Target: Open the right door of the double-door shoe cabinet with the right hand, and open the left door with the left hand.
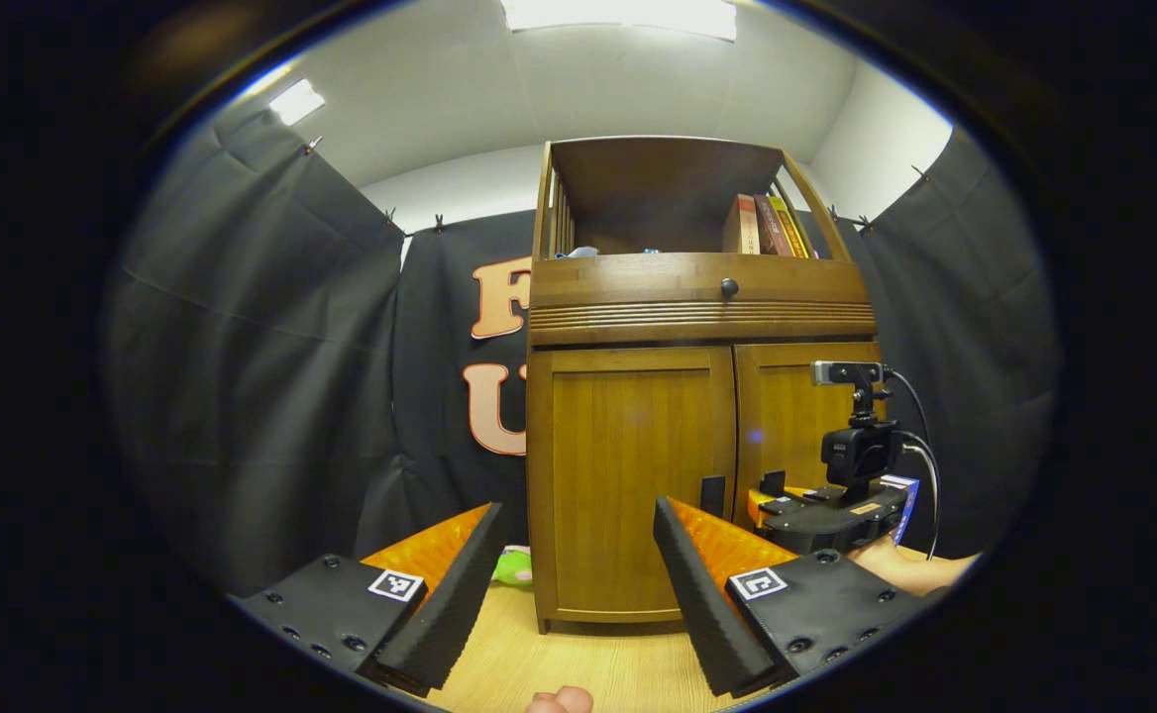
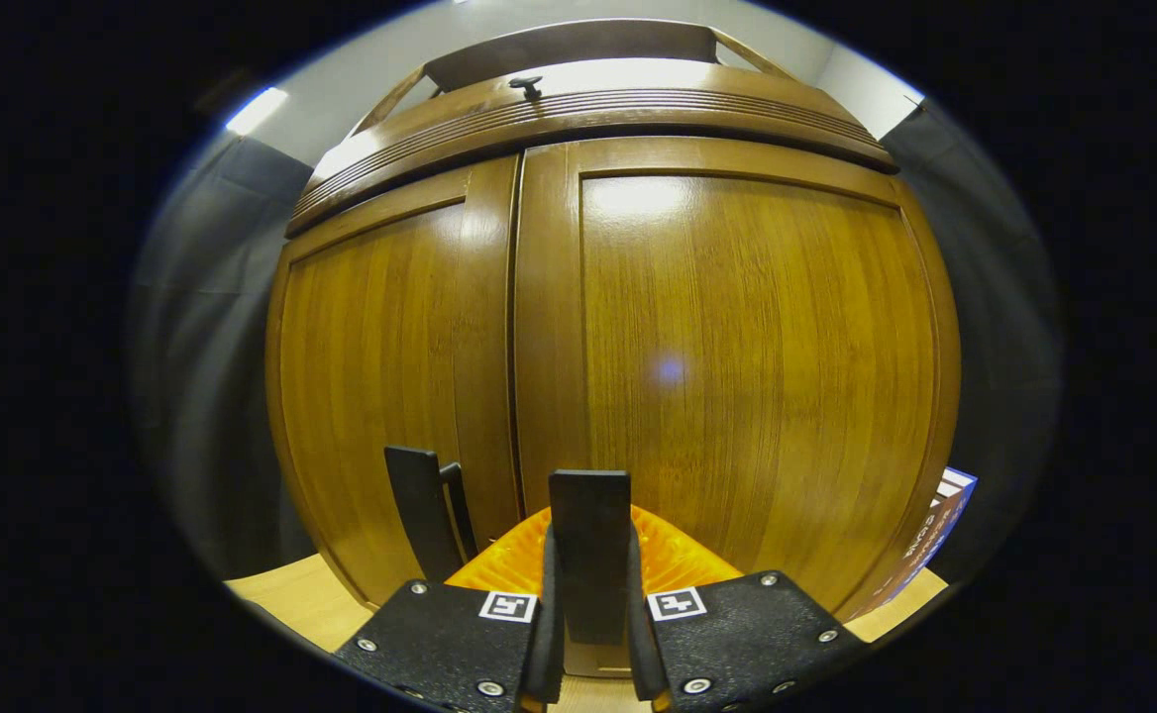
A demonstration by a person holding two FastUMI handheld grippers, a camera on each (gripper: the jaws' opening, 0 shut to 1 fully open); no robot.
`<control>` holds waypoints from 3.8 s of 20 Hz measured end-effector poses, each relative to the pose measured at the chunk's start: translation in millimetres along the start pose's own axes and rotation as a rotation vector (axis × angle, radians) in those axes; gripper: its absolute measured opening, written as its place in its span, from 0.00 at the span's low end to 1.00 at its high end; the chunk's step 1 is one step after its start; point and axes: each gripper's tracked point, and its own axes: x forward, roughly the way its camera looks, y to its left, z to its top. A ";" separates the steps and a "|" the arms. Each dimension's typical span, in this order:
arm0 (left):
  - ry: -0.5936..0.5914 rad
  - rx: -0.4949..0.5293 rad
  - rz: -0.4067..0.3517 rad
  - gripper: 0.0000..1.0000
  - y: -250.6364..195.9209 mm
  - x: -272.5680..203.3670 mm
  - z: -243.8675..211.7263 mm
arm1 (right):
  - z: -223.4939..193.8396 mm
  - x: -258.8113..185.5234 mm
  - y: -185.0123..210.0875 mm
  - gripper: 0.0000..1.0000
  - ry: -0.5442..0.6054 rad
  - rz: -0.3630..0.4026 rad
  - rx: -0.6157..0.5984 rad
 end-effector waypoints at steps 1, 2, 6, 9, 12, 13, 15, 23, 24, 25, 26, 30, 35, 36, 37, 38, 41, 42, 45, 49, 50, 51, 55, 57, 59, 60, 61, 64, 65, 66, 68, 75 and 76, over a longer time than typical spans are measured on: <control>0.002 -0.002 0.001 0.96 0.5 -2.0 -0.3 | 0.4 -4.9 0.6 0.27 -0.003 0.009 -0.001; 0.004 -0.002 0.002 0.96 2.3 -4.6 -1.2 | -0.4 -9.1 0.3 0.27 -0.003 0.014 -0.003; 0.005 0.004 -0.001 0.96 -0.4 -9.6 0.6 | -3.1 -39.4 -2.0 0.27 -0.002 0.035 0.007; -0.005 0.010 -0.007 0.96 -5.5 -13.2 5.9 | -4.6 -65.2 -7.1 0.27 -0.006 0.053 0.014; -0.007 0.013 -0.020 0.96 -14.3 -15.9 6.3 | -4.6 -92.3 -15.3 0.27 0.002 0.050 -0.001; -0.008 0.014 -0.025 0.96 -18.5 -16.1 7.4 | -4.6 -98.9 -17.4 0.27 0.001 0.049 -0.003; -0.010 0.018 -0.035 0.96 -23.8 -17.9 9.2 | -4.9 -115.1 -23.4 0.27 0.000 0.046 0.004; -0.007 0.016 -0.087 0.95 -60.0 -13.5 10.6 | -7.5 -163.4 -55.4 0.26 0.018 0.033 0.017; -0.007 0.014 -0.093 0.95 -65.2 -14.0 10.5 | -7.7 -168.9 -59.4 0.26 0.023 0.030 0.018; -0.008 0.013 -0.098 0.95 -68.8 -13.7 10.5 | -8.7 -174.1 -63.3 0.26 0.026 0.025 0.018; -0.009 0.014 -0.102 0.95 -72.1 -13.5 10.3 | -7.9 -179.3 -68.6 0.26 0.026 0.017 0.016; -0.007 0.007 -0.120 0.95 -86.5 -12.0 8.3 | -10.1 -196.9 -89.5 0.25 0.034 0.000 0.001; 0.008 -0.014 -0.136 0.95 -98.8 -8.7 1.1 | -13.5 -214.1 -117.4 0.13 0.042 -0.043 0.000; 0.011 -0.017 -0.138 0.96 -100.7 -8.6 -0.5 | -13.1 -219.0 -122.8 0.22 0.041 -0.053 0.001; 0.013 -0.019 -0.139 0.96 -101.5 -6.5 -1.2 | -13.2 -223.4 -128.9 0.20 0.044 -0.065 0.001; 0.013 -0.020 -0.140 0.96 -102.3 -6.2 -1.6 | -14.5 -226.6 -135.2 0.20 0.044 -0.078 0.000; 0.012 -0.030 -0.147 0.96 -104.5 -4.4 -1.1 | -15.5 -236.4 -160.3 0.16 0.046 -0.133 -0.027; 0.009 -0.031 -0.148 0.96 -105.5 -4.1 0.1 | -16.2 -240.2 -171.1 0.15 0.050 -0.159 -0.038; 0.004 -0.032 -0.148 0.96 -106.1 -4.3 1.0 | -46.1 -250.3 -200.5 0.22 0.118 -0.197 -0.018; 0.002 -0.025 -0.144 0.96 -105.7 -3.1 0.8 | -44.4 -251.7 -227.7 0.07 0.078 -0.183 0.058; 0.003 -0.027 -0.143 0.96 -105.6 -3.2 0.6 | -45.2 -251.9 -234.4 0.16 0.081 -0.174 0.056; 0.003 -0.029 -0.142 0.96 -105.9 -3.2 0.6 | -44.5 -252.5 -238.0 0.06 0.080 -0.158 0.056; -0.002 -0.022 -0.134 0.97 -104.5 -2.6 1.1 | -41.3 -253.0 -253.3 0.06 0.068 -0.092 0.043; -0.005 -0.021 -0.128 0.97 -104.6 -4.5 2.5 | -40.2 -252.5 -263.2 0.06 0.057 -0.051 0.040; -0.013 -0.019 -0.126 0.96 -105.1 -6.2 7.0 | -39.4 -252.1 -276.2 0.06 0.059 -0.006 0.030; -0.016 -0.019 -0.127 0.95 -104.6 -6.8 7.3 | -41.5 -251.0 -281.6 0.06 0.068 0.018 0.035; -0.019 -0.019 -0.125 0.96 -103.6 -7.4 8.4 | -41.4 -250.6 -283.7 0.06 0.072 0.041 0.042; -0.023 -0.023 -0.112 0.97 -95.2 -13.7 8.5 | -37.0 -246.1 -284.7 0.15 0.045 0.074 0.039; -0.020 -0.027 -0.111 0.96 -93.8 -15.1 7.3 | -36.6 -245.9 -283.8 0.07 0.037 0.076 0.036; -0.017 -0.033 -0.110 0.96 -93.5 -14.4 6.5 | -36.5 -247.3 -283.4 0.07 0.032 0.075 0.036; -0.016 -0.047 -0.117 0.96 -93.7 -14.4 6.2 | -35.3 -249.3 -281.5 0.08 0.011 0.072 0.038; -0.032 -0.100 -0.092 0.95 -91.8 -20.1 5.6 | -33.2 -258.6 -278.9 0.07 -0.006 0.021 0.016; -0.034 -0.101 -0.093 0.95 -91.9 -21.7 5.8 | -32.6 -262.7 -280.1 0.07 -0.012 0.019 0.033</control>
